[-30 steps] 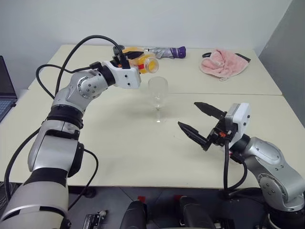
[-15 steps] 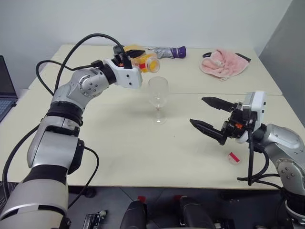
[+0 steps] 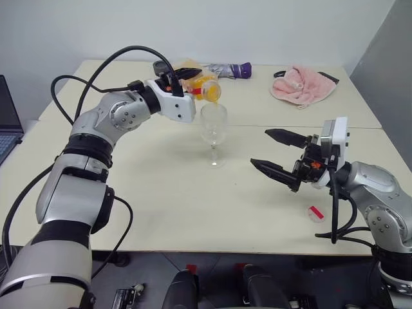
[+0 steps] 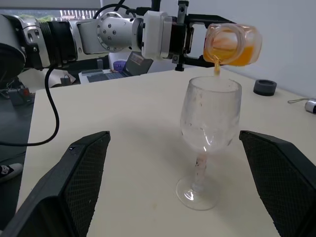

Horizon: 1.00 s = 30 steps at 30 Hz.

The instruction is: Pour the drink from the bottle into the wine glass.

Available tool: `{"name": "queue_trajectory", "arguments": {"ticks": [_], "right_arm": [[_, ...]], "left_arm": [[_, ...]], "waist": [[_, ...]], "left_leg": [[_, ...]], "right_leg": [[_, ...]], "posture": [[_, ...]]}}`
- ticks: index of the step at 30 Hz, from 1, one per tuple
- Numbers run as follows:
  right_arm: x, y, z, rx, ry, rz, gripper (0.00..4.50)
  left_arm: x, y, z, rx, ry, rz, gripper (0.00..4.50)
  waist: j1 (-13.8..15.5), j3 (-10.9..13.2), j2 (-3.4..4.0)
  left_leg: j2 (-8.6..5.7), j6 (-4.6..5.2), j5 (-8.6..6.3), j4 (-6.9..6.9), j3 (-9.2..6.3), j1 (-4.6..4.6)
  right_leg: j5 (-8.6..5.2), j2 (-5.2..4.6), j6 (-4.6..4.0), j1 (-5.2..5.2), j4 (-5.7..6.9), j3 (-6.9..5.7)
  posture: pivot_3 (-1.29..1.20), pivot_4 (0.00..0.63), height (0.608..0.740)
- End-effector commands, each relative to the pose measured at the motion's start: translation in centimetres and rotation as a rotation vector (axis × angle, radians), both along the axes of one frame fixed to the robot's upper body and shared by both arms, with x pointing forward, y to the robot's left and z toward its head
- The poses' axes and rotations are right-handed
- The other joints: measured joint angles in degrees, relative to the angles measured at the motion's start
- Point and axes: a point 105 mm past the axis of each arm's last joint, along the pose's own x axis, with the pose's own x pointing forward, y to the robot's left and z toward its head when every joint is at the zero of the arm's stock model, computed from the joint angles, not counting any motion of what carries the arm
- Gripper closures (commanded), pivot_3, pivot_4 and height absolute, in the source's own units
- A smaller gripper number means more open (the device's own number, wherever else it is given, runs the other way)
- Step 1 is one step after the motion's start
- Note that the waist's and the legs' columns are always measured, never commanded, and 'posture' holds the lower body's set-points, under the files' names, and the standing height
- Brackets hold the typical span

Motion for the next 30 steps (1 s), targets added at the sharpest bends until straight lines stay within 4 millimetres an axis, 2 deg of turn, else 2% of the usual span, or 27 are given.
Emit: {"name": "queue_trajectory", "arguments": {"ticks": [1, 22, 30], "right_arm": [[-0.3, 0.3, 0.8, 0.007, -0.05, 0.015, 0.0], [-0.1, 0.3, 0.7, -0.011, -0.063, 0.001, 0.0], [0.4, -0.6, 1.2, -0.014, -0.078, -0.047, 0.0]], "left_arm": [[-0.6, -0.1, 3.2, -0.017, -0.106, -0.019, 2.81], [-0.3, 0.5, 4.3, 0.017, -0.181, 0.02, 2.81], [-0.2, 0.7, 4.5, 0.021, -0.189, 0.034, 2.81]], "waist": [[0.0, 0.0, 0.0], [0.0, 0.0, 0.0], [0.0, 0.0, 0.0]], "left_leg": [[0.0, 0.0, 0.0, 0.0, 0.0, 0.0], [0.01, 0.0, 0.0, 0.0, 0.01, 0.01], [0.0, 0.0, 0.0, 0.01, 0.01, 0.01]], "right_leg": [[0.0, 0.0, 0.0, 0.0, 0.01, 0.0], [0.0, 0.0, 0.0, 0.0, 0.02, -0.01], [0.0, -0.01, 0.0, 0.0, 0.02, 0.0]], "posture": [[0.0, 0.15, 0.74], [0.0, 0.15, 0.74], [0.0, 0.15, 0.74]]}}
